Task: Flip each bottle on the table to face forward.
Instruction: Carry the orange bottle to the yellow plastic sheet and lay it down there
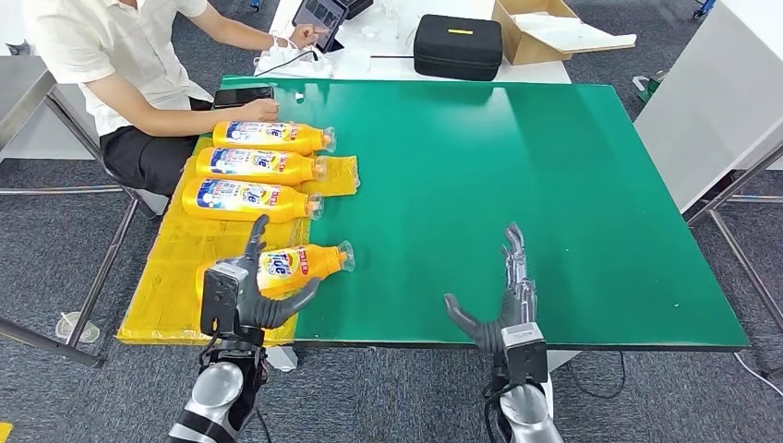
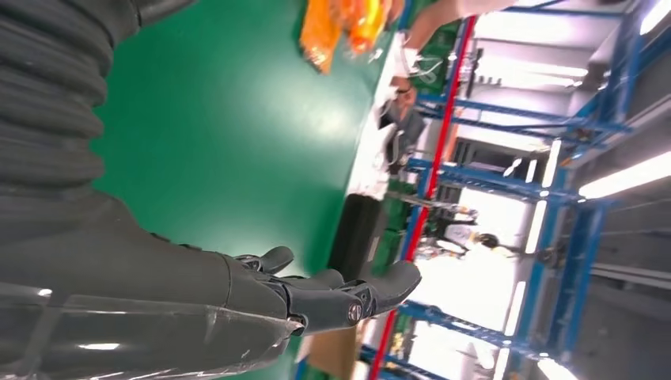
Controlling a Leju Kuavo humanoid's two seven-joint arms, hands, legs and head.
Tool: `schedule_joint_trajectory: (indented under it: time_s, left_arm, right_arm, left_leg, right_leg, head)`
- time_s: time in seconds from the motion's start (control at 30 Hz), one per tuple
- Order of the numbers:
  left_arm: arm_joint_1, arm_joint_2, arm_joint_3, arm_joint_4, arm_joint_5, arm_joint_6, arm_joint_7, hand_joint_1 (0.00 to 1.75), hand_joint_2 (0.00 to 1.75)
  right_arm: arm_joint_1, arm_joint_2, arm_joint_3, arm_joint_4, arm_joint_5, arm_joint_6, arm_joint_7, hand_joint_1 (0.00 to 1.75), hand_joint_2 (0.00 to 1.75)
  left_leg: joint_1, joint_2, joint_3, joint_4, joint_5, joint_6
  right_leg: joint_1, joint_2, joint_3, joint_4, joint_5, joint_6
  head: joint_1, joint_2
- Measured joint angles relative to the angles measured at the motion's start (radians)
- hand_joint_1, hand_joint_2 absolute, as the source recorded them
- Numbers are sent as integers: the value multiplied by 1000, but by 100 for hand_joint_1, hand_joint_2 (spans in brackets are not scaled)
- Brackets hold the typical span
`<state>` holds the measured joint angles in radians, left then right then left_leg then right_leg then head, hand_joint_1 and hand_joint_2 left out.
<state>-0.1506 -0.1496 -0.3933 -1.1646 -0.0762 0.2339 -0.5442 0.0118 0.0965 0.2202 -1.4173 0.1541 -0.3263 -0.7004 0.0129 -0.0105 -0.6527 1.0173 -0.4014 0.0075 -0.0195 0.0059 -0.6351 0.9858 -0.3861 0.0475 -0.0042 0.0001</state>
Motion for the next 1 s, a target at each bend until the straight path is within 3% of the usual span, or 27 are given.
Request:
schedule_joint_trajectory:
  time_s: [0.03,0.07,0.17,0.2,0.3,0.5,0.63,0.73,1.0]
  left_arm:
    - [3,-3,3,-5,-14,29,-2,0,175]
    - [5,-5,5,-8,-28,56,-3,0,131]
    - [12,-10,10,-22,-38,96,-2,0,131]
    - [16,-11,11,-28,-35,103,0,0,175]
    - [29,-19,12,-48,-27,142,5,0,175]
    - [36,-24,15,-94,-2,234,6,0,175]
    - [49,-8,15,-159,85,107,22,0,175]
    - [67,5,15,-204,102,50,16,0,175]
    - [99,4,9,-236,113,45,10,0,175]
  right_arm:
    - [4,-2,16,-13,-8,2,0,0,44]
    - [9,-4,31,-24,-25,13,0,0,0]
    - [26,1,46,-52,-127,127,0,0,0]
    - [34,11,35,-62,-161,191,0,0,0]
    - [55,49,-16,-86,-180,317,0,0,0]
    - [70,90,-70,-79,-136,200,1,0,0]
    - [70,97,-75,-56,-137,129,6,0,175]
    - [73,91,-80,-51,-147,108,18,0,175]
    - [90,80,-124,-87,-44,-64,2,0,175]
  left_leg:
    - [0,0,0,0,0,0]
    - [0,0,0,0,0,0]
    - [0,0,0,0,0,0]
    - [0,0,0,0,0,0]
    - [0,0,0,0,0,0]
    - [0,0,0,0,0,0]
    - [0,0,0,0,0,0]
    - [0,0,0,0,0,0]
    - [0,0,0,0,-1,0]
  right_leg:
    - [0,0,0,0,0,0]
    - [0,0,0,0,0,0]
    - [0,0,0,0,0,0]
    - [0,0,0,0,0,0]
    - [0,0,0,0,0,0]
    - [0,0,0,0,0,0]
    - [0,0,0,0,0,0]
    - [0,0,0,0,0,0]
    - [0,0,-1,0,0,0]
  head:
    - [0,0]
    - [0,0]
    - [0,0]
    - [0,0]
    - [0,0]
    - [0,0]
    - [0,0]
    - [0,0]
    - [0,0]
